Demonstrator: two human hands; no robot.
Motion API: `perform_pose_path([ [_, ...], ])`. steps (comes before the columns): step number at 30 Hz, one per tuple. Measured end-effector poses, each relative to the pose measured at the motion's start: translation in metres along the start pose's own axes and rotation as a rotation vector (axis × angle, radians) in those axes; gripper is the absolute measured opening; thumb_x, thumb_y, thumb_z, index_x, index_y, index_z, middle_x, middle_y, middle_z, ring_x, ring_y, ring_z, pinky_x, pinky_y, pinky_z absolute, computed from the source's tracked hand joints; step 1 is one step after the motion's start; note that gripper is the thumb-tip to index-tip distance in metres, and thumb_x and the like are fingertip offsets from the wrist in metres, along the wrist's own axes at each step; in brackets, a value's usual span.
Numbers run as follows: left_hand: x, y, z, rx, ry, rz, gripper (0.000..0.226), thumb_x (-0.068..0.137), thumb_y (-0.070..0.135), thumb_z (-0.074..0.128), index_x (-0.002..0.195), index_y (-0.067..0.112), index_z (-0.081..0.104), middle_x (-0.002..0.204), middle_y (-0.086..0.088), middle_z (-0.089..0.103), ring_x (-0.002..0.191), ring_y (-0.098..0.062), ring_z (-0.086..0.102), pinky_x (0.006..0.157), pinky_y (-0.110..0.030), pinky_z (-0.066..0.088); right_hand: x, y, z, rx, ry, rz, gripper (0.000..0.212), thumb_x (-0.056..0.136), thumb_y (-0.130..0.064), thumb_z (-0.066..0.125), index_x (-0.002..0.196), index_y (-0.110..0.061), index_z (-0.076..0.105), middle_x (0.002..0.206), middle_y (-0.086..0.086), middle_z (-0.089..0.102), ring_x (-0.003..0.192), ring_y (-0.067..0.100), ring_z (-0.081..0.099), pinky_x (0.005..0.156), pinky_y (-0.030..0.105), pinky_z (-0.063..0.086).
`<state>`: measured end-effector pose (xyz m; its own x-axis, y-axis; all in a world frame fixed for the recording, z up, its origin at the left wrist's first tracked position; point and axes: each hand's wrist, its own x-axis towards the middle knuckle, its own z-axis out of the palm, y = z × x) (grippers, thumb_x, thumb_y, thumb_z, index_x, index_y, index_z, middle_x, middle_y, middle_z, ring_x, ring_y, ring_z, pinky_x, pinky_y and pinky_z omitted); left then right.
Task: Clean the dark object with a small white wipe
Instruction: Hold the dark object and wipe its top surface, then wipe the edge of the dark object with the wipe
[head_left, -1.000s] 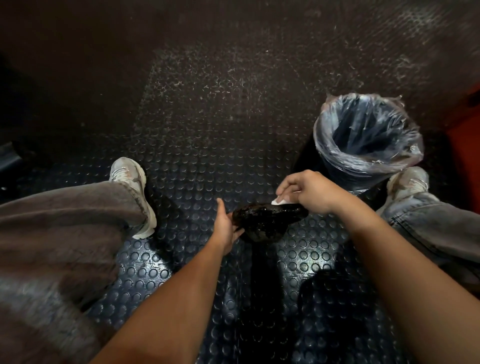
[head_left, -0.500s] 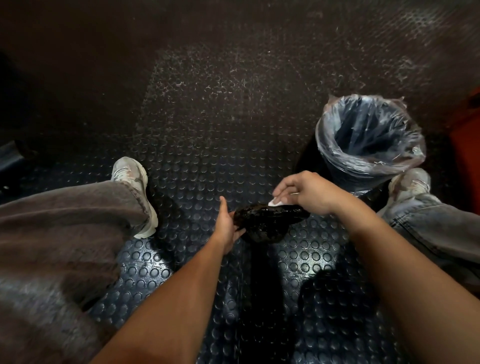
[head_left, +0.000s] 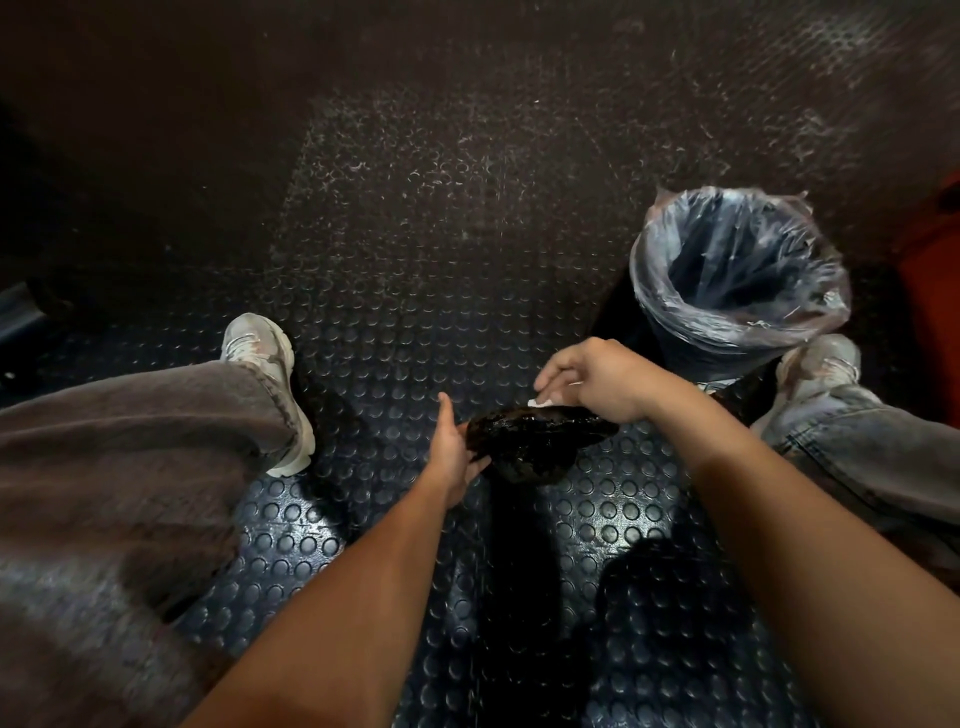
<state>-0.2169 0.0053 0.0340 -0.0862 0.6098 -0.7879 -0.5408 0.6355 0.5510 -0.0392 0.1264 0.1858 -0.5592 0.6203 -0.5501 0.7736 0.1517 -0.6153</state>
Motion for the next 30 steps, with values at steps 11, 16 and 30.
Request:
perform_pose_path([
  [11,-0.002,0.007,0.001,0.006,0.015,-0.023,0.093,0.091,0.081,0.025,0.123,0.005,0.067,0.117,-0.01,0.074,0.117,-0.022,0.064,0.099,-0.039,0.049,0.013,0.013,-0.007,-0.134,-0.003,0.215,0.024,0.088,0.0,0.062,0.091,-0.021,0.072,0.084,-0.007,0.076,0.09,0.013,0.07,0.087,0.029,0.057],
  [16,-0.008,0.023,0.005,0.092,-0.027,-0.02,0.089,0.092,0.08,0.026,0.123,0.007,0.067,0.119,-0.011,0.072,0.117,-0.024,0.065,0.099,-0.042,0.05,0.019,-0.001,-0.001,-0.068,-0.028,0.068,0.022,0.092,0.002,0.062,0.097,-0.017,0.072,0.084,-0.008,0.077,0.084,0.001,0.069,0.073,0.011,0.048],
  [30,-0.051,0.103,0.055,0.46,-0.272,0.569,0.034,0.086,0.012,0.078,0.119,0.008,0.072,0.111,-0.008,0.076,0.106,-0.021,0.071,0.098,-0.035,0.055,0.011,0.0,0.003,1.072,0.241,-0.157,0.021,0.092,0.007,0.062,0.109,-0.005,0.068,0.1,0.014,0.076,0.09,0.023,0.072,0.083,0.035,0.06],
])
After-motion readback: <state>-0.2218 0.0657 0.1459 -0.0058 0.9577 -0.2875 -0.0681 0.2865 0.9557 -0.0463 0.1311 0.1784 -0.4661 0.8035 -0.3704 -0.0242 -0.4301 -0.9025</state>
